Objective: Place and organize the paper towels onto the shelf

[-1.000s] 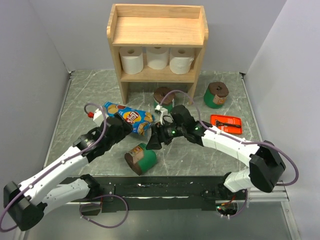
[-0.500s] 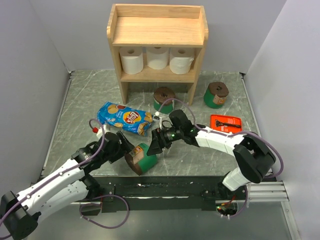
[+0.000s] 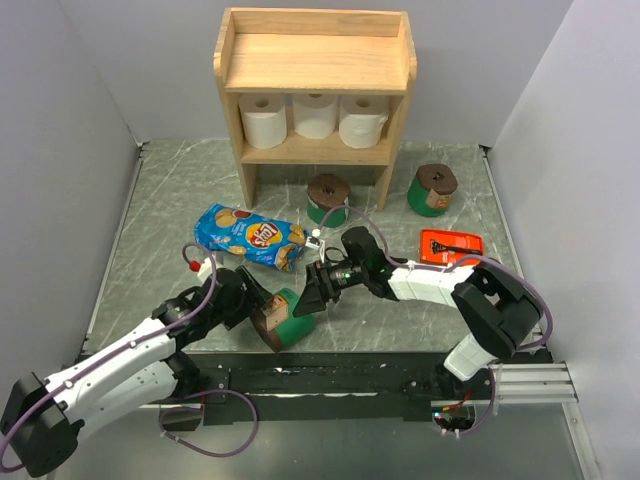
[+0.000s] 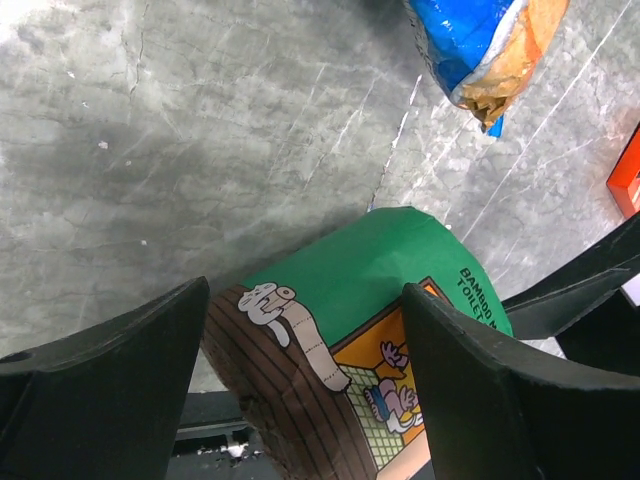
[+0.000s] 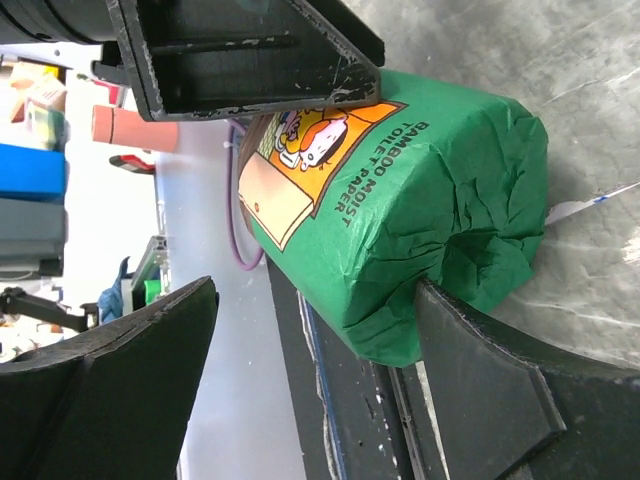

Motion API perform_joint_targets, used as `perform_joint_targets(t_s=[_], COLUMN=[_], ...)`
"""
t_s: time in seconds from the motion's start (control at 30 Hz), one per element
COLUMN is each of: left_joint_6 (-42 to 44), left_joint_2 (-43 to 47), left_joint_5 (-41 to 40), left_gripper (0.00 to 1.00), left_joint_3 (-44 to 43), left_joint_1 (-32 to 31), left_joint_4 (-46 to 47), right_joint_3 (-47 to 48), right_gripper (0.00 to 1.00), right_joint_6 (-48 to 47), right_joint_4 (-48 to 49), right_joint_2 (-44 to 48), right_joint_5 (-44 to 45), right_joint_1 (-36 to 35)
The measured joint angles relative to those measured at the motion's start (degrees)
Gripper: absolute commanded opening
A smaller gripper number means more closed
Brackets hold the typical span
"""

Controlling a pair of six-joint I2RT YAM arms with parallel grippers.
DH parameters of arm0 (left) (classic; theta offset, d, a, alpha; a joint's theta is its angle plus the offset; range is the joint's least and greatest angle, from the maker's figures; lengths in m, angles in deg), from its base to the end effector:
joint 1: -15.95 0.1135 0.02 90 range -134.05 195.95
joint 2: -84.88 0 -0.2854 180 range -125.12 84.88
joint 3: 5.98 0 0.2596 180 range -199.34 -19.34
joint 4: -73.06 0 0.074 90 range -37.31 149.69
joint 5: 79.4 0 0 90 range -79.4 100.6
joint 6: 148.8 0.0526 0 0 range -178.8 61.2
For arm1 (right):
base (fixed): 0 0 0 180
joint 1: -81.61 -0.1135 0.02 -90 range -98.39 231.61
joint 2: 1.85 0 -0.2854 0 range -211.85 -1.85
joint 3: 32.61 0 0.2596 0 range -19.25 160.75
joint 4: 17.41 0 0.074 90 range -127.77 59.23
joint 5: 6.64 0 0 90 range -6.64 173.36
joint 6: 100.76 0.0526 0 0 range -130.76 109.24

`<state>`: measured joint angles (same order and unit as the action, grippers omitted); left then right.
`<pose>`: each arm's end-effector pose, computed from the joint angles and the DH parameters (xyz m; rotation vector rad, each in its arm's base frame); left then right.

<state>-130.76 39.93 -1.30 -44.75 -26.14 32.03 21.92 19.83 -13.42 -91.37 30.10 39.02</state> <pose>0.1270 -0.1001 0.1951 -0.7385 2.3749 -0.6758 0.2076 0.2481 0.1957 -0.8786 2.1925 1.6812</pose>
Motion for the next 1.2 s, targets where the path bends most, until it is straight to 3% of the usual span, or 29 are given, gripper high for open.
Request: perform_joint_targets(t_s=[0.43, 0.7, 0.87, 1.2], left_joint_6=[-1.49, -1.79, -1.79, -2.23], left_joint_2=[-0.63, -0.87, -0.63, -0.63], left_joint_5=[-1.05, -1.49, -1.51, -1.49], left_gripper=[0.83, 0.83, 0.83, 0.83], left_joint_3=[2.36, 2.36, 2.36, 2.34], left_joint_1=[0.00, 0.00, 0.00, -0.15], left_joint_4=[3.10, 3.17, 2.95, 2.93], right_joint_3=[-1.11, -1.14, -2.34, -6.91], right_gripper=[0.84, 0.89, 0.89, 0.88], right_joint_6=[5.25, 2.75, 2.56, 7.50], right_joint_4=[7.48, -2.19, -3.48, 4.83], right_joint_2=[-2.80, 5.40, 8.26, 4.61], right_joint_5=[-2.29, 7.63, 10.93, 7.19], right_joint_1=[0.09, 1.09, 2.36, 2.19])
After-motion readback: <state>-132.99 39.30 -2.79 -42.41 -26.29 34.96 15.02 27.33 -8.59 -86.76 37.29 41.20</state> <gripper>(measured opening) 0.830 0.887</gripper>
